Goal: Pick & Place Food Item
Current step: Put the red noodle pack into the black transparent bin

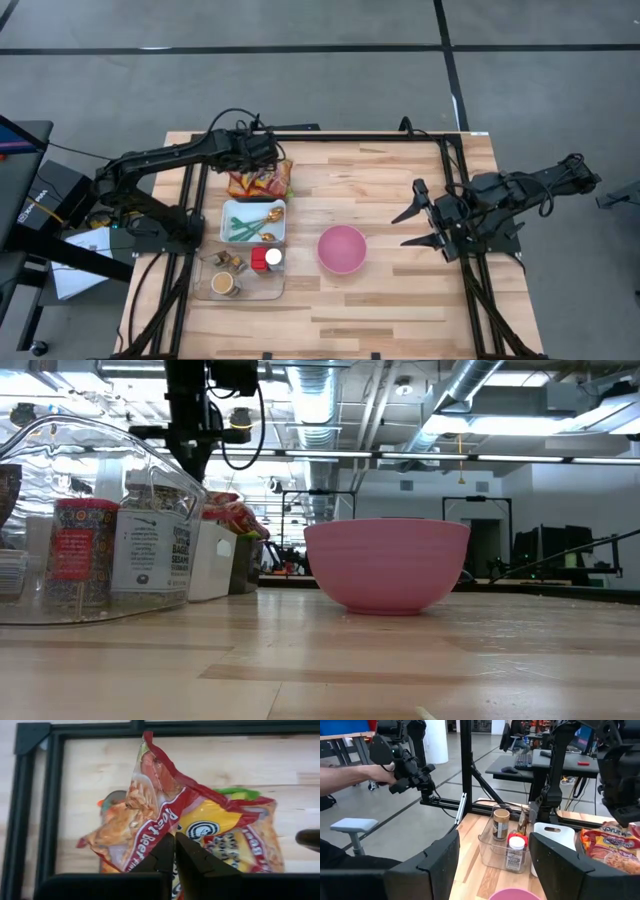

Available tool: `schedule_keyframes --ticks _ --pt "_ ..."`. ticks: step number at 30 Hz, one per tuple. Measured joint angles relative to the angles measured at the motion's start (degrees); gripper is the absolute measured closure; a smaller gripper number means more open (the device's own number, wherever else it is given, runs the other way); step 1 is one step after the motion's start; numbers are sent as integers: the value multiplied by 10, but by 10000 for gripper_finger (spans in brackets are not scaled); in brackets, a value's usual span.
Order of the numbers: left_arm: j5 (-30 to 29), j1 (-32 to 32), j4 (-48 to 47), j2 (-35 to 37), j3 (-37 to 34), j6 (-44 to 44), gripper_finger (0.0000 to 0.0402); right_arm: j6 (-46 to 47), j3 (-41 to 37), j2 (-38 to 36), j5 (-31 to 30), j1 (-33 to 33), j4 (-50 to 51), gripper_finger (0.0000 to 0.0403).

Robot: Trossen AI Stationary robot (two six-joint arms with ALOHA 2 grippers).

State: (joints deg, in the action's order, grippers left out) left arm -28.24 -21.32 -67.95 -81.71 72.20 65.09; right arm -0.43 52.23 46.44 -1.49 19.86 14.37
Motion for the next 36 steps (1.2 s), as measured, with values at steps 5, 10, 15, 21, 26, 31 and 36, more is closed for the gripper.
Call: schedule_keyframes --ticks 5,10,15,21,26,31,36 --pt "0 0 14 0 0 -22 364 4 0 0 2 0 0 171" --pt "7 0 14 0 0 -52 328 9 0 0 2 0 3 171" --pt "7 0 13 22 0 -98 299 15 0 0 2 0 6 171" --pt "-36 0 16 73 0 -249 277 19 0 0 2 0 7 171" --pt "-41 24 24 83 0 -556 272 27 0 0 2 0 7 171" --pt "-32 67 24 72 0 -860 267 49 0 0 2 0 8 171" --pt "-116 79 18 69 0 -988 249 70 0 0 2 0 11 171"
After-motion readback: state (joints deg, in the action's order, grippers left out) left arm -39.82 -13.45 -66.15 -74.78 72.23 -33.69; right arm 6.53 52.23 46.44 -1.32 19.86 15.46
